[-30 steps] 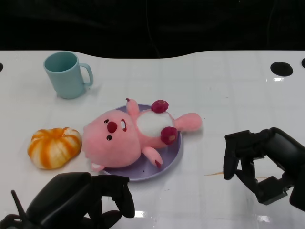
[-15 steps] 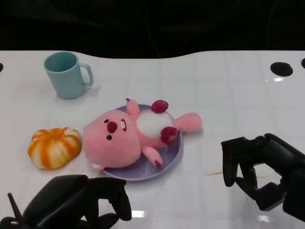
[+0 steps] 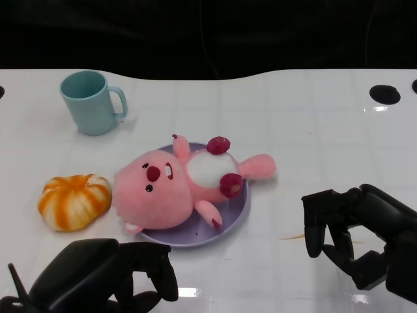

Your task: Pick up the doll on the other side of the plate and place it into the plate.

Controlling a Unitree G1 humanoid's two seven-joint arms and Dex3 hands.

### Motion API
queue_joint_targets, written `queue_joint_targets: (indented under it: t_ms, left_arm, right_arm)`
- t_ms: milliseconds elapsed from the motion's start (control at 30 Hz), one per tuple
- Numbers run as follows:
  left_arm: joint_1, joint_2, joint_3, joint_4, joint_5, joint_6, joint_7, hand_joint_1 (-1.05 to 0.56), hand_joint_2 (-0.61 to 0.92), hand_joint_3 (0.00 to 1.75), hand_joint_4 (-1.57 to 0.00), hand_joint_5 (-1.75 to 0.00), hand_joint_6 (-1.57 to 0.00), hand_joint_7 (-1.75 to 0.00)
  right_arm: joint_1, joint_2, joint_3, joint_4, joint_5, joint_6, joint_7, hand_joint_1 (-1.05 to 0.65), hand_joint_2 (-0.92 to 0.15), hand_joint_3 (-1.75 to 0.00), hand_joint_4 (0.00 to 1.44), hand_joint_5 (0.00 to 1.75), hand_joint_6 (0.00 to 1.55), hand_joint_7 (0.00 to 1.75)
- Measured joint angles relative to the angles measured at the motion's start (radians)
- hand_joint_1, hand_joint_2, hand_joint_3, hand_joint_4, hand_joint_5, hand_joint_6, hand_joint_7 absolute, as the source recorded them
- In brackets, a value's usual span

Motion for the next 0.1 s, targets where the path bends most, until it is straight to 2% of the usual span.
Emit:
queue_joint_targets:
  t_ms: [100]
  left_arm:
    - [0.002,0.0,0.0,-0.002,0.0,0.001,0.0,-0.2,0.75,0.64,-0.7,-1.4,-0.77,-1.02]
  right_arm:
    - [0.0,-0.001,0.0,-0.002,-0.001,0.001,0.0,-0.01,-0.3,-1.44,0.9,1.75,0.77,1.57]
